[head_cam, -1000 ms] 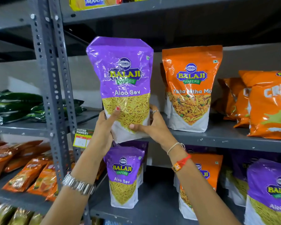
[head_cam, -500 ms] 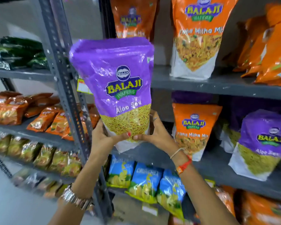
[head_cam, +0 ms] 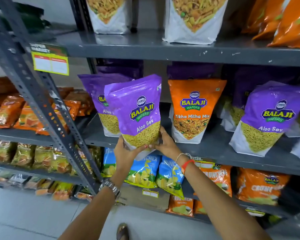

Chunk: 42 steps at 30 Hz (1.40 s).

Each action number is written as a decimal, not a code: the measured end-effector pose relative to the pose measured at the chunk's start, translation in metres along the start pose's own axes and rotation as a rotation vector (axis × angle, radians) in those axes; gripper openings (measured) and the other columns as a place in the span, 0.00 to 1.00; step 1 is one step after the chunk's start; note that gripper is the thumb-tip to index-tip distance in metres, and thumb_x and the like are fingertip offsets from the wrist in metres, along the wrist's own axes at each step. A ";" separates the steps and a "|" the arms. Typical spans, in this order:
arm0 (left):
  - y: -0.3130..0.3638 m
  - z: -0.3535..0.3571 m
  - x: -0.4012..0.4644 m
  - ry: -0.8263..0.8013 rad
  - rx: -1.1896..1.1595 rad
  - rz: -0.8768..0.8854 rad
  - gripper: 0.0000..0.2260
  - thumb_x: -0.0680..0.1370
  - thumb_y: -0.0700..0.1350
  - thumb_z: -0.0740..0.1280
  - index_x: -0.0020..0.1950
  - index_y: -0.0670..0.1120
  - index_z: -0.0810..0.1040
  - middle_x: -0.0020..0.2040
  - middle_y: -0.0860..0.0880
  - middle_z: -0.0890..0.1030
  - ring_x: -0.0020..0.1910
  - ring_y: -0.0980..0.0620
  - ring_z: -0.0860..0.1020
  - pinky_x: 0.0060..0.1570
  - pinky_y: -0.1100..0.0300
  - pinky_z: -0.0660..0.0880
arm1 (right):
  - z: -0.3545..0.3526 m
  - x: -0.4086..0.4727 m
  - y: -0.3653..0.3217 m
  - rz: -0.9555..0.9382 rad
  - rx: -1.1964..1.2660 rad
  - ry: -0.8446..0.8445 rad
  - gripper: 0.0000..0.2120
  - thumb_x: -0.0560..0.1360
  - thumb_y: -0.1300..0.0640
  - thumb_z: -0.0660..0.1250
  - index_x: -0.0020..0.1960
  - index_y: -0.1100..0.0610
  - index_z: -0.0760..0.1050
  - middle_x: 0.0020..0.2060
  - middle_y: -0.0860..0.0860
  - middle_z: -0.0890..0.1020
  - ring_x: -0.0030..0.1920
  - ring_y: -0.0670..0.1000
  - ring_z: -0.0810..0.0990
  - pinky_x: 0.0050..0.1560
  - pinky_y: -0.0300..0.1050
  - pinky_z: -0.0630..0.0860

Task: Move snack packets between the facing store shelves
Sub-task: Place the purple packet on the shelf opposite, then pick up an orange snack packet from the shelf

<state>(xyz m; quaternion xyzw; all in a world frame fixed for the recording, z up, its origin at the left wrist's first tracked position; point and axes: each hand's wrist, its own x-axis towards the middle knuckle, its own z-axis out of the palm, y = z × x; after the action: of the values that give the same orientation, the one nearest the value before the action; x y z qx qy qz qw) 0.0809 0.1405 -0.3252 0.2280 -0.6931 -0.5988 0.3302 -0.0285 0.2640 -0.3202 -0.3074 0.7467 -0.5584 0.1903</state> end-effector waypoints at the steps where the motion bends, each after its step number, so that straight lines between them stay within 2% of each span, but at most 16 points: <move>1: -0.002 0.007 0.006 0.000 0.021 -0.003 0.31 0.58 0.39 0.80 0.58 0.45 0.73 0.48 0.54 0.80 0.43 0.70 0.77 0.43 0.75 0.74 | -0.002 0.006 0.004 0.012 -0.009 0.023 0.41 0.67 0.67 0.74 0.73 0.56 0.56 0.63 0.51 0.72 0.66 0.47 0.71 0.67 0.47 0.71; 3: -0.007 0.020 0.017 -0.002 0.044 -0.009 0.33 0.59 0.40 0.80 0.60 0.46 0.72 0.49 0.55 0.79 0.47 0.65 0.78 0.46 0.71 0.75 | -0.007 0.018 0.013 0.019 -0.011 0.062 0.41 0.68 0.68 0.73 0.74 0.55 0.55 0.67 0.54 0.71 0.70 0.54 0.69 0.71 0.57 0.67; 7: -0.018 0.040 0.037 0.011 0.085 -0.038 0.35 0.59 0.42 0.80 0.63 0.41 0.71 0.54 0.45 0.80 0.53 0.47 0.77 0.49 0.59 0.72 | -0.012 0.032 0.021 0.061 -0.007 0.125 0.40 0.69 0.71 0.69 0.75 0.56 0.53 0.70 0.56 0.69 0.71 0.54 0.66 0.72 0.54 0.66; 14: -0.029 0.054 0.046 0.008 -0.042 0.043 0.41 0.63 0.38 0.78 0.71 0.46 0.60 0.67 0.48 0.70 0.66 0.52 0.69 0.63 0.59 0.70 | 0.000 0.036 0.033 -0.052 -0.011 0.312 0.34 0.70 0.65 0.71 0.73 0.56 0.60 0.65 0.46 0.71 0.66 0.46 0.69 0.67 0.43 0.69; 16: -0.032 0.059 0.038 0.131 0.011 0.094 0.40 0.63 0.41 0.78 0.70 0.44 0.61 0.68 0.41 0.67 0.68 0.49 0.66 0.68 0.54 0.67 | 0.002 0.023 0.034 -0.067 -0.010 0.467 0.27 0.71 0.64 0.69 0.68 0.57 0.67 0.63 0.49 0.75 0.62 0.48 0.75 0.64 0.48 0.74; 19: -0.023 0.074 0.012 0.362 0.144 0.213 0.31 0.66 0.42 0.76 0.65 0.40 0.67 0.61 0.35 0.66 0.63 0.45 0.66 0.65 0.59 0.65 | -0.012 -0.002 0.035 -0.011 -0.100 0.941 0.13 0.70 0.59 0.71 0.55 0.57 0.78 0.50 0.54 0.84 0.48 0.54 0.83 0.47 0.48 0.79; 22: -0.014 0.098 -0.009 0.190 0.062 0.358 0.14 0.71 0.34 0.70 0.55 0.39 0.72 0.50 0.39 0.72 0.49 0.52 0.70 0.52 0.73 0.68 | -0.047 -0.014 0.038 0.048 -0.086 1.210 0.18 0.63 0.54 0.75 0.52 0.54 0.76 0.48 0.53 0.80 0.46 0.57 0.80 0.43 0.48 0.77; 25: -0.012 0.124 -0.010 -0.202 0.019 0.276 0.16 0.74 0.38 0.67 0.60 0.44 0.70 0.57 0.54 0.71 0.56 0.65 0.70 0.58 0.68 0.70 | -0.084 -0.011 0.054 0.103 -0.091 1.103 0.36 0.58 0.51 0.80 0.61 0.57 0.69 0.56 0.57 0.73 0.58 0.57 0.73 0.53 0.40 0.69; 28: -0.019 0.143 0.000 -0.361 -0.040 0.040 0.31 0.75 0.42 0.67 0.74 0.43 0.56 0.73 0.52 0.60 0.72 0.60 0.59 0.70 0.67 0.58 | -0.109 -0.006 0.057 0.142 -0.017 0.838 0.50 0.58 0.53 0.82 0.71 0.57 0.57 0.65 0.55 0.67 0.68 0.52 0.65 0.65 0.41 0.65; 29: -0.018 0.148 0.006 -0.383 -0.042 -0.019 0.33 0.75 0.42 0.67 0.75 0.44 0.53 0.75 0.50 0.57 0.73 0.58 0.56 0.72 0.64 0.56 | -0.117 -0.005 0.056 0.133 0.030 0.759 0.51 0.59 0.57 0.82 0.73 0.58 0.55 0.64 0.52 0.68 0.67 0.47 0.67 0.65 0.35 0.67; 31: -0.015 0.157 0.020 -0.406 -0.046 -0.099 0.35 0.75 0.42 0.67 0.75 0.45 0.50 0.77 0.47 0.54 0.73 0.56 0.54 0.72 0.59 0.55 | -0.128 -0.002 0.054 0.098 0.090 0.625 0.48 0.61 0.67 0.79 0.72 0.61 0.54 0.57 0.43 0.70 0.57 0.32 0.72 0.51 0.21 0.69; 32: -0.013 0.160 0.029 -0.409 -0.060 -0.115 0.34 0.75 0.42 0.66 0.75 0.45 0.50 0.77 0.46 0.55 0.73 0.55 0.56 0.71 0.59 0.57 | -0.130 0.000 0.054 0.097 0.100 0.577 0.46 0.62 0.70 0.77 0.72 0.61 0.54 0.55 0.42 0.71 0.54 0.31 0.71 0.47 0.19 0.69; 34: -0.012 0.166 0.045 -0.442 -0.121 -0.123 0.30 0.76 0.41 0.65 0.74 0.44 0.56 0.73 0.45 0.64 0.70 0.52 0.65 0.66 0.59 0.65 | -0.133 0.002 0.058 0.135 0.102 0.525 0.45 0.63 0.68 0.77 0.72 0.59 0.55 0.57 0.45 0.71 0.57 0.40 0.72 0.52 0.24 0.71; 36: -0.012 0.169 0.056 -0.505 -0.167 -0.150 0.21 0.77 0.40 0.63 0.69 0.45 0.63 0.62 0.49 0.75 0.60 0.55 0.74 0.58 0.62 0.71 | -0.134 0.002 0.063 0.171 0.095 0.525 0.43 0.64 0.65 0.77 0.72 0.57 0.57 0.60 0.49 0.72 0.62 0.47 0.70 0.64 0.41 0.73; 38: -0.011 0.172 0.062 -0.541 -0.207 -0.202 0.15 0.78 0.39 0.62 0.64 0.47 0.68 0.54 0.54 0.78 0.52 0.60 0.76 0.53 0.61 0.72 | -0.134 -0.001 0.061 0.198 0.095 0.542 0.40 0.64 0.64 0.77 0.70 0.57 0.59 0.62 0.54 0.74 0.62 0.49 0.71 0.66 0.51 0.71; 42: -0.002 0.171 0.059 -0.539 -0.226 -0.244 0.15 0.77 0.40 0.63 0.63 0.46 0.70 0.50 0.56 0.79 0.48 0.61 0.77 0.46 0.64 0.75 | -0.127 -0.012 0.057 0.171 0.091 0.603 0.36 0.64 0.65 0.77 0.67 0.60 0.62 0.62 0.58 0.76 0.59 0.49 0.73 0.57 0.40 0.72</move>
<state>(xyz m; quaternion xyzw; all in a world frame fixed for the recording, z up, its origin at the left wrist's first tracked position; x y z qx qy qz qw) -0.0840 0.2143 -0.3268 0.1042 -0.6524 -0.7460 0.0836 -0.1133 0.3739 -0.3364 -0.0550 0.7668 -0.6392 0.0203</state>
